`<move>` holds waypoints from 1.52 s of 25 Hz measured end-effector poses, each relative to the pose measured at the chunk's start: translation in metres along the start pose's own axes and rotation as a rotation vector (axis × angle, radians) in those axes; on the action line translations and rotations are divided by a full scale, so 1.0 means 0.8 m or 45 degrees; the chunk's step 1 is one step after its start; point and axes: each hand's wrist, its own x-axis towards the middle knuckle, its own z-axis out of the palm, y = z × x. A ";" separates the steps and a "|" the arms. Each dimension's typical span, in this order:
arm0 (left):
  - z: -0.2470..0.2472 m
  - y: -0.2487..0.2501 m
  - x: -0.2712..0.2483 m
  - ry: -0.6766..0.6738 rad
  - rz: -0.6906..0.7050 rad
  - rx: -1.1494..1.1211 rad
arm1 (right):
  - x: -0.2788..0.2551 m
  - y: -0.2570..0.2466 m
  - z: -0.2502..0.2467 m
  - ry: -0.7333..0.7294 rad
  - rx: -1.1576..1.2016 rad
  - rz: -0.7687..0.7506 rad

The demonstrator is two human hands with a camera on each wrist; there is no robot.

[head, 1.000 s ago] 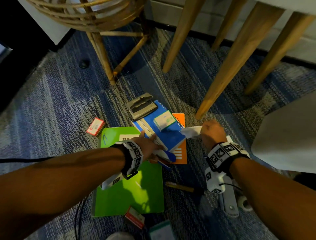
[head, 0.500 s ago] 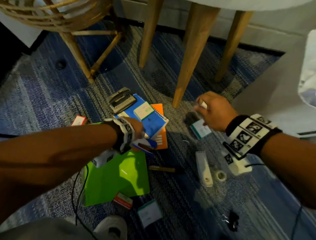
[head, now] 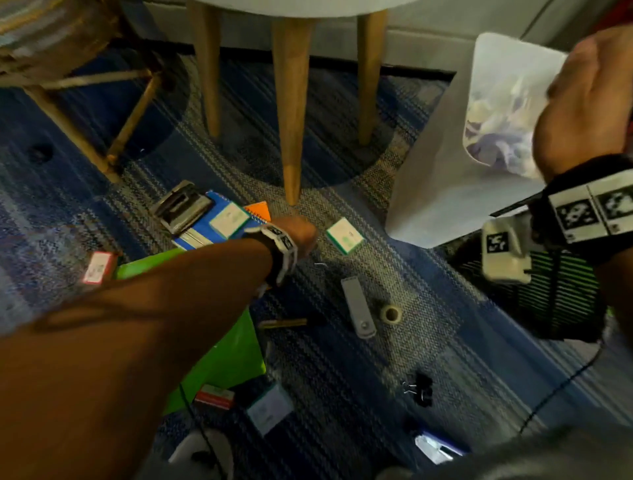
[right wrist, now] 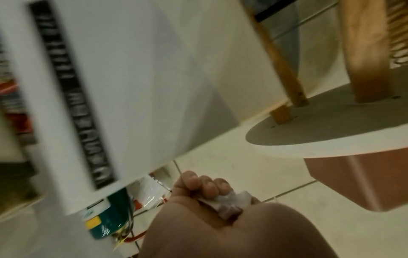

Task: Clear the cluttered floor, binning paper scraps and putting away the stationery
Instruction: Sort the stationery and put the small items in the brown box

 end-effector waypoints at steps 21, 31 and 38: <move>0.001 0.129 0.036 0.455 0.426 -0.407 | -0.011 0.069 -0.010 -0.526 -0.739 -0.052; -0.239 0.217 -0.011 1.551 0.474 -1.194 | -0.007 0.062 -0.015 -0.454 -0.263 -0.122; -0.253 0.215 0.012 0.913 0.083 -0.159 | -0.002 0.075 -0.012 -0.170 -0.081 -0.151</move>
